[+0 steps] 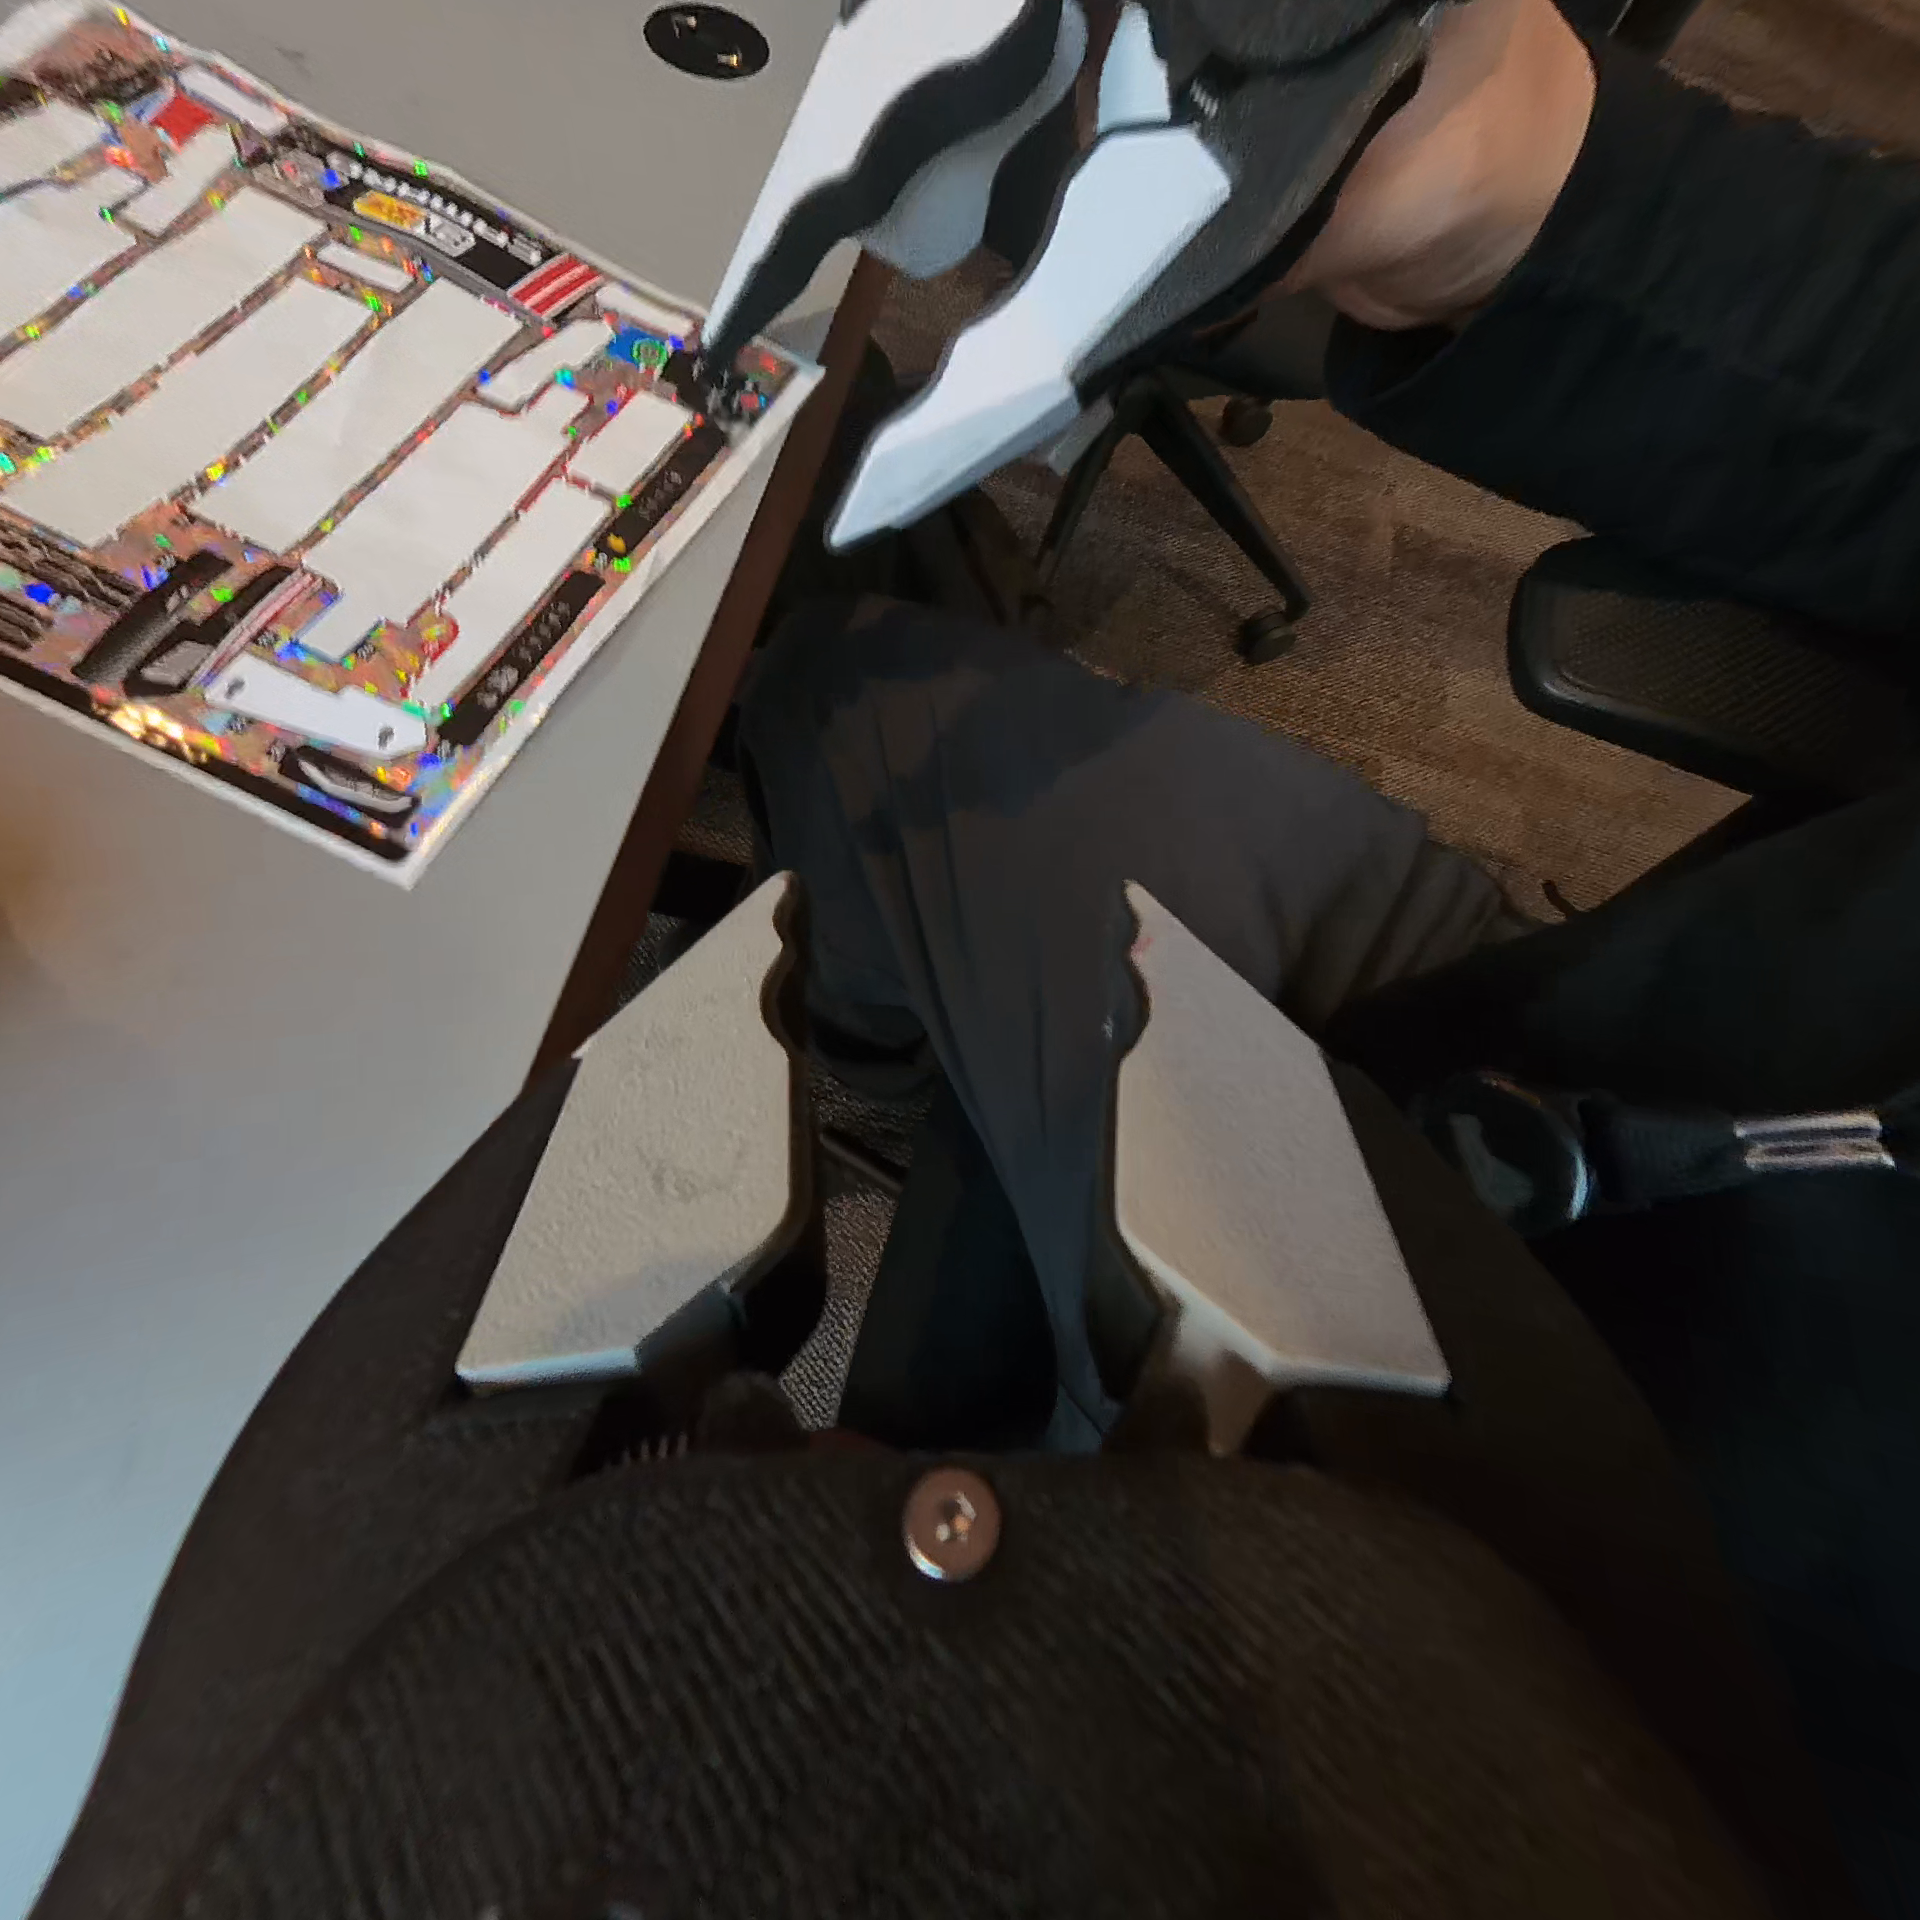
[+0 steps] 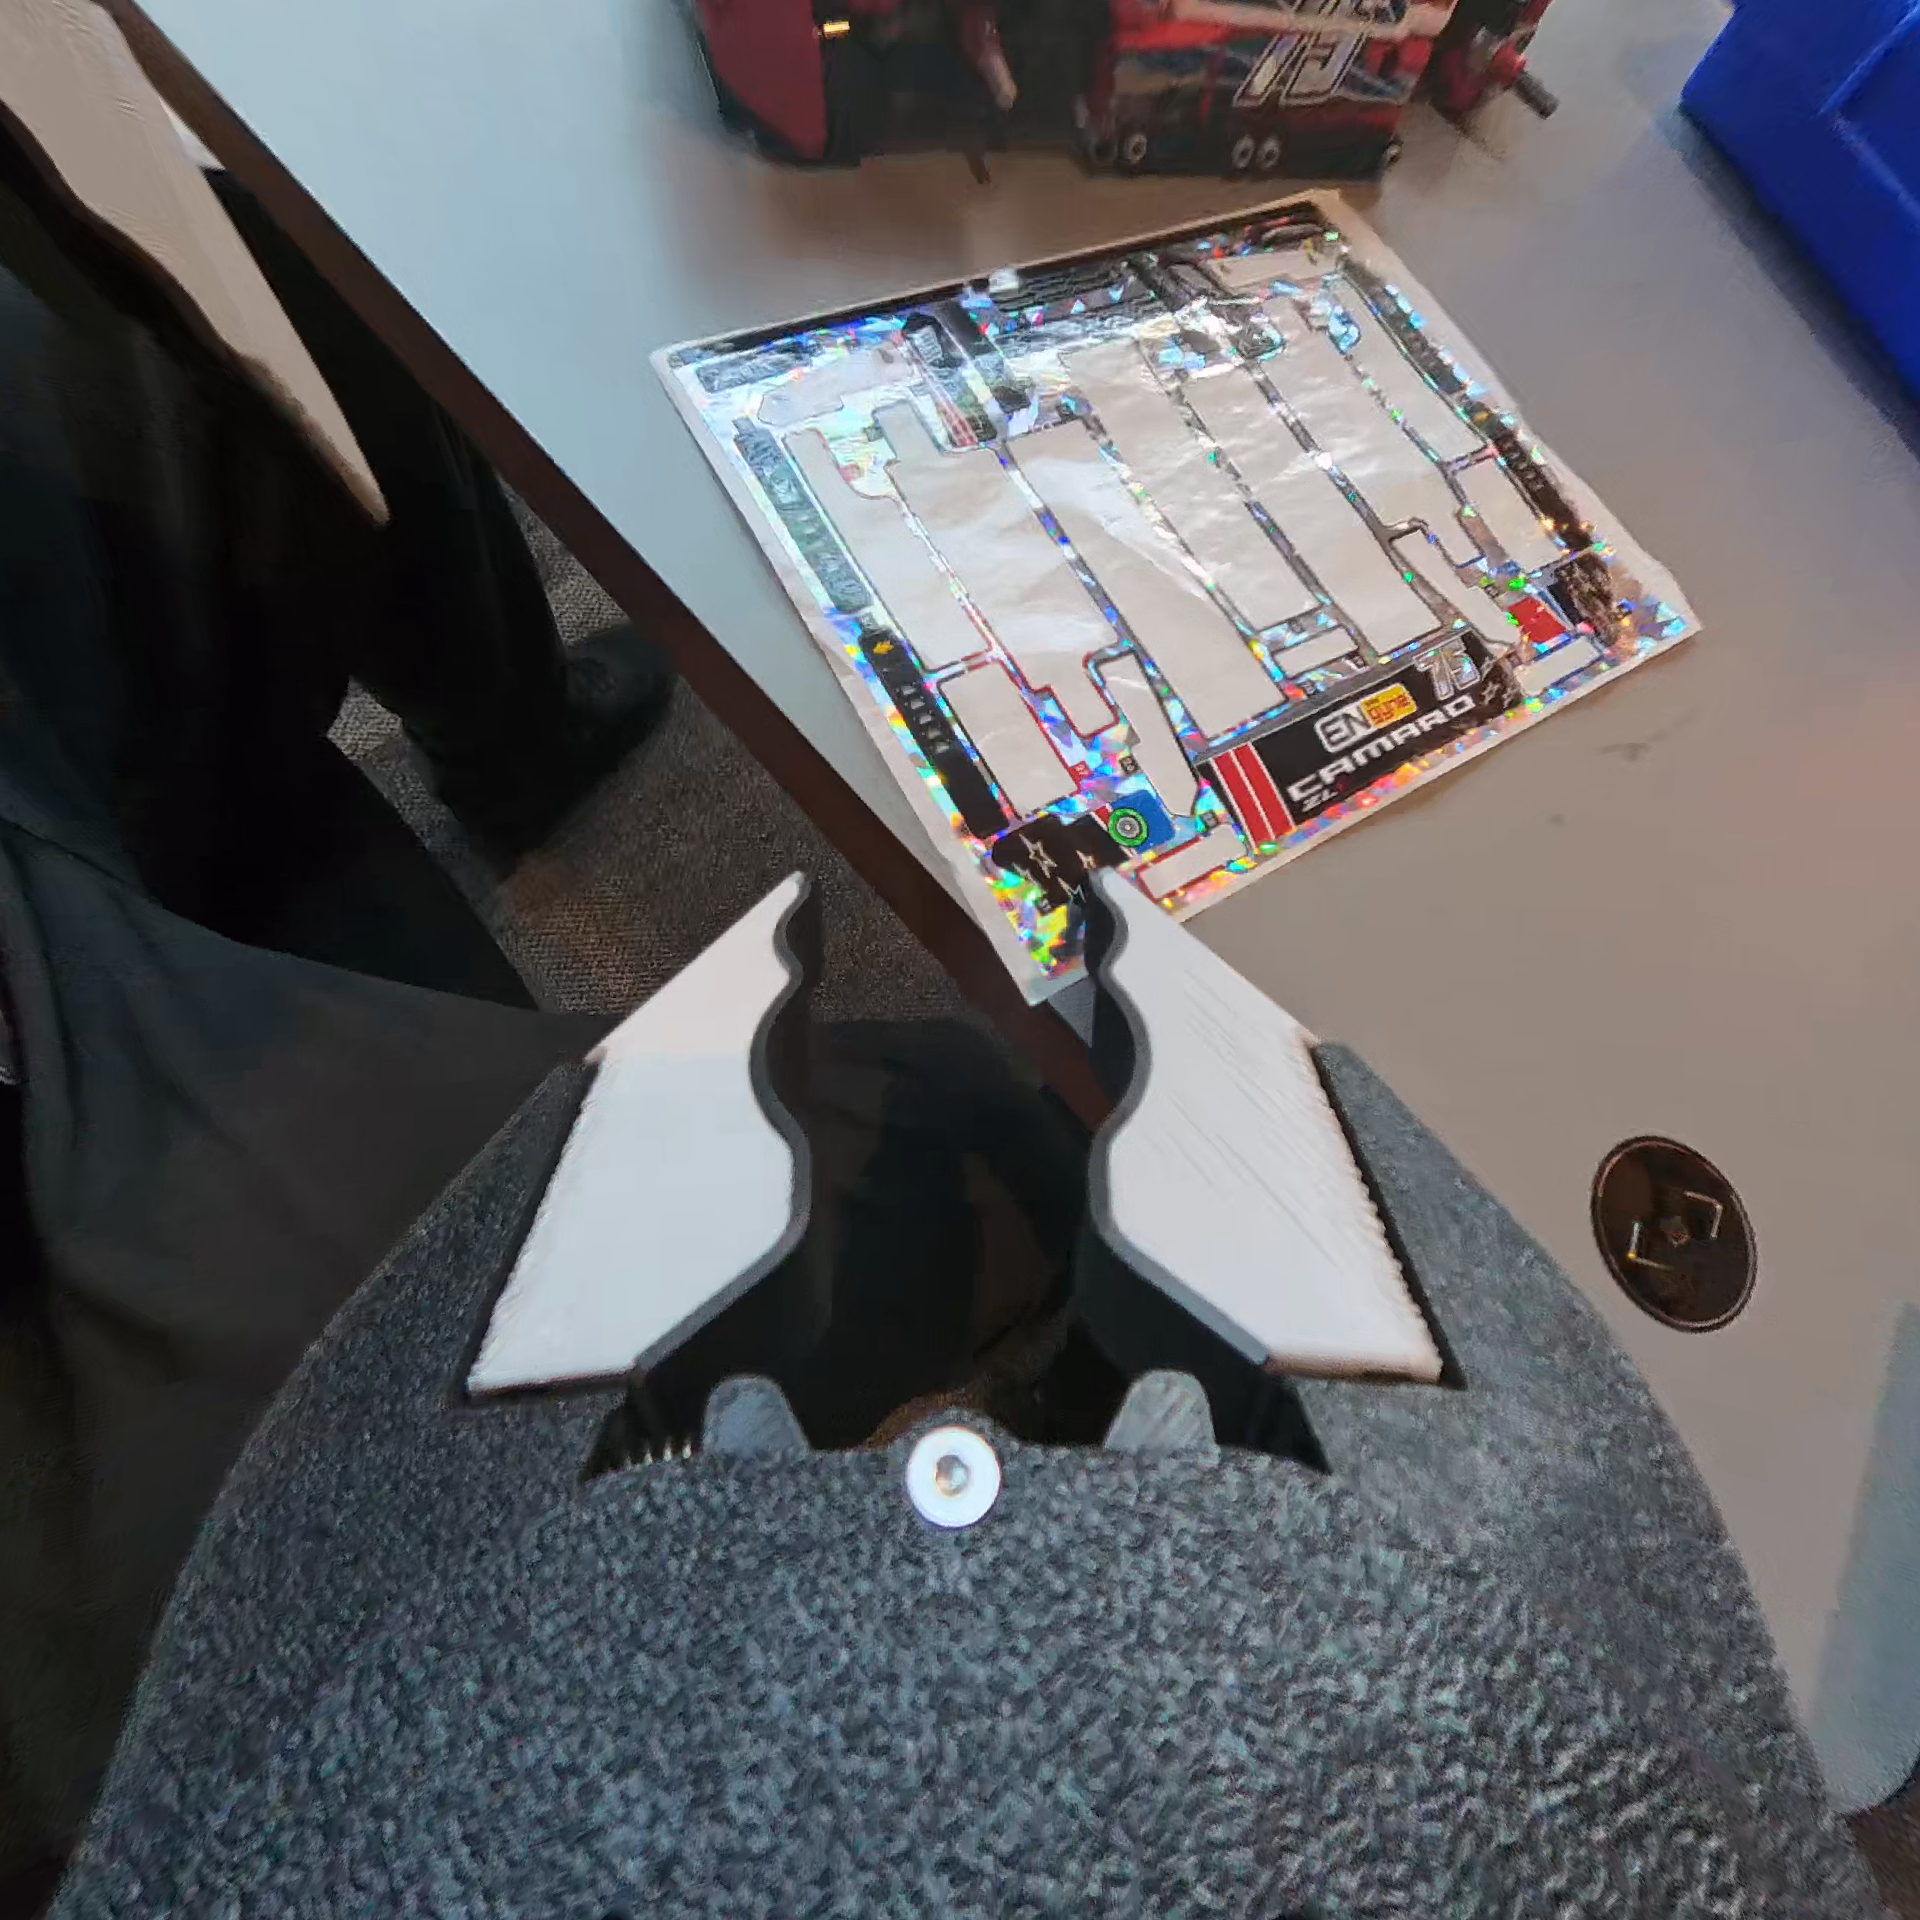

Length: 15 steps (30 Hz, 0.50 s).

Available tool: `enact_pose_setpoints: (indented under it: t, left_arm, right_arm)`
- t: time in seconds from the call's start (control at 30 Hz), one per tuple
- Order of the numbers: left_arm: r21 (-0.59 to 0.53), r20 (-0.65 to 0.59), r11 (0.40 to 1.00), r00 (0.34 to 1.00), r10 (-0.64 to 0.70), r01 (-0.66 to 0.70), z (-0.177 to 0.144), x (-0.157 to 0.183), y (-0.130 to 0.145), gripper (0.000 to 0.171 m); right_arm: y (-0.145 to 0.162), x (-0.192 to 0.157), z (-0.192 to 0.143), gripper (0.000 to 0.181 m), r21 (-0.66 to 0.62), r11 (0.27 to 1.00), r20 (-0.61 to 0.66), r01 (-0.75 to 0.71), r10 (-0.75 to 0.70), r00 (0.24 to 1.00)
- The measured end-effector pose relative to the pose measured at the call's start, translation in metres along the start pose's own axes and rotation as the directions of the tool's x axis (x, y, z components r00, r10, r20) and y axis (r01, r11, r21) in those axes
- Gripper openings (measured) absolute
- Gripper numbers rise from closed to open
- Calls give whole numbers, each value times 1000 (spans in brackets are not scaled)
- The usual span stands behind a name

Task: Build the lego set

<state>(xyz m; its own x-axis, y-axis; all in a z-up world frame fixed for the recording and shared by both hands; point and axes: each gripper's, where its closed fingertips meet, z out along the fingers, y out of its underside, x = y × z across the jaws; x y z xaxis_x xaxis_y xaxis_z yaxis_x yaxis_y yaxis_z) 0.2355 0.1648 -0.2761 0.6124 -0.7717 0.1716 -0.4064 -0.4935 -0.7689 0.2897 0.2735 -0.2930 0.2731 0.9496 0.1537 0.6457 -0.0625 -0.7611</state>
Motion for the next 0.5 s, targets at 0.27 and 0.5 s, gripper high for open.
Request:
enact_pose_setpoints:
  t: [0.27, 0.5]
  left_arm:
    - [-20, 113, 992, 986, 124, -123, 6, -20, -17, 54]
    - [-27, 104, 996, 991, 88, -86, 5, -21, -11, 54]
  right_arm:
    - [-25, -43, -8, 40, 99, 995, 179, -15, -3, 984]
    - [-19, 9, -22, 59, 104, 994, 193, 14, -34, 981]
